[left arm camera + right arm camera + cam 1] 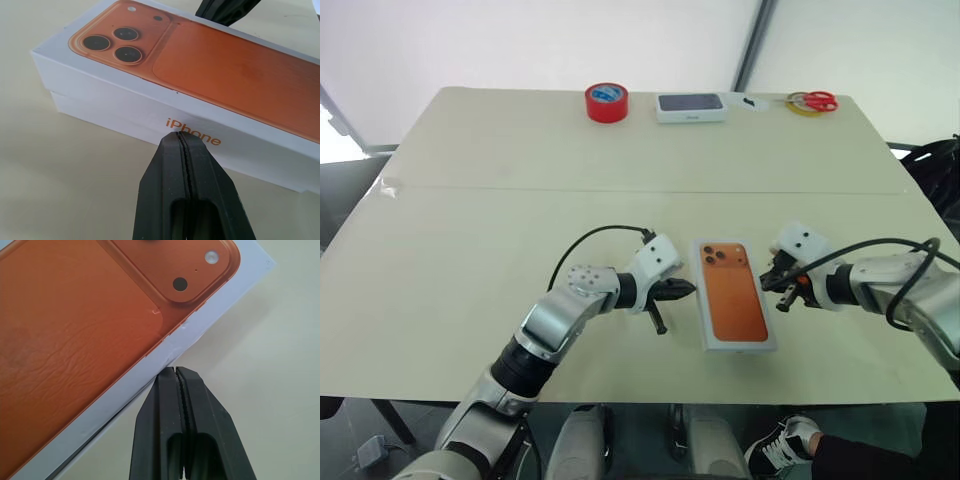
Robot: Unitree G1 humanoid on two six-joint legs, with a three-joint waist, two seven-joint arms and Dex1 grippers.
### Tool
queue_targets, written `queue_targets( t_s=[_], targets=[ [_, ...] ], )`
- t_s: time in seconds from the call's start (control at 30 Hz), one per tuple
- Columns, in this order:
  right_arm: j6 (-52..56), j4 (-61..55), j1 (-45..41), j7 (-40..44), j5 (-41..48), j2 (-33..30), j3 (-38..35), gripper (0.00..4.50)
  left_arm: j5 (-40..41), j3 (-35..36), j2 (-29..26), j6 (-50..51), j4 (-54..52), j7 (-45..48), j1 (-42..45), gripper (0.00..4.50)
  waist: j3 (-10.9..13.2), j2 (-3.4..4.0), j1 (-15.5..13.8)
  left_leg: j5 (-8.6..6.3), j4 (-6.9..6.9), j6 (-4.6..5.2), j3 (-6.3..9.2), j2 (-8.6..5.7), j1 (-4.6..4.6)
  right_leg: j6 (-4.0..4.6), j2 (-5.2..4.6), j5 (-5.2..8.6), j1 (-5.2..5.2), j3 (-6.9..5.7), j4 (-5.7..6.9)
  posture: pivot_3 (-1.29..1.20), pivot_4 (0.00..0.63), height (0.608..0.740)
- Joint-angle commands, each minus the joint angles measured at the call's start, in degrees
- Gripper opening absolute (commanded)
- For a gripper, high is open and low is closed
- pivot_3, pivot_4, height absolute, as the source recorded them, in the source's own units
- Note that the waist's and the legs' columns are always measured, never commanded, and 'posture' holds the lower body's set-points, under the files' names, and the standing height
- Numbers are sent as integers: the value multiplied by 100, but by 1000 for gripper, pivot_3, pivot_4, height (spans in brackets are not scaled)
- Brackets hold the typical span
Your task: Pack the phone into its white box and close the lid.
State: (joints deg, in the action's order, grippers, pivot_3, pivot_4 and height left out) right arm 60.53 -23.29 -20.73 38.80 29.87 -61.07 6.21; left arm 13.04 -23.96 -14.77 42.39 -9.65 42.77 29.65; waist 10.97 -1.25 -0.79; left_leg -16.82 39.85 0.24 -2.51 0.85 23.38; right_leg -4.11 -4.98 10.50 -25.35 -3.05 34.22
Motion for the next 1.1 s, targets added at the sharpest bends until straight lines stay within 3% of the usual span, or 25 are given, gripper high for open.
queue_targets(
  t_s=[0.03, 1.1],
  targets=[
    [-62, -302, -10, 149, 21, 50, -153, 45, 84, -108, 128, -64, -241, 66, 77, 0, 0, 0, -2, 0, 0, 0, 0, 0, 0, -2, 0, -1, 0, 0, 0, 0, 150, 730],
    [-39, 75, -65, 159, -579, 491, -135, 45, -155, -162, 269, -130, 18, -68, 92, 0, 0, 0, -8, -1, 7, 3, 0, -3, 1, -9, -1, -6, 2, 0, 2, 0, 150, 730]
  ],
)
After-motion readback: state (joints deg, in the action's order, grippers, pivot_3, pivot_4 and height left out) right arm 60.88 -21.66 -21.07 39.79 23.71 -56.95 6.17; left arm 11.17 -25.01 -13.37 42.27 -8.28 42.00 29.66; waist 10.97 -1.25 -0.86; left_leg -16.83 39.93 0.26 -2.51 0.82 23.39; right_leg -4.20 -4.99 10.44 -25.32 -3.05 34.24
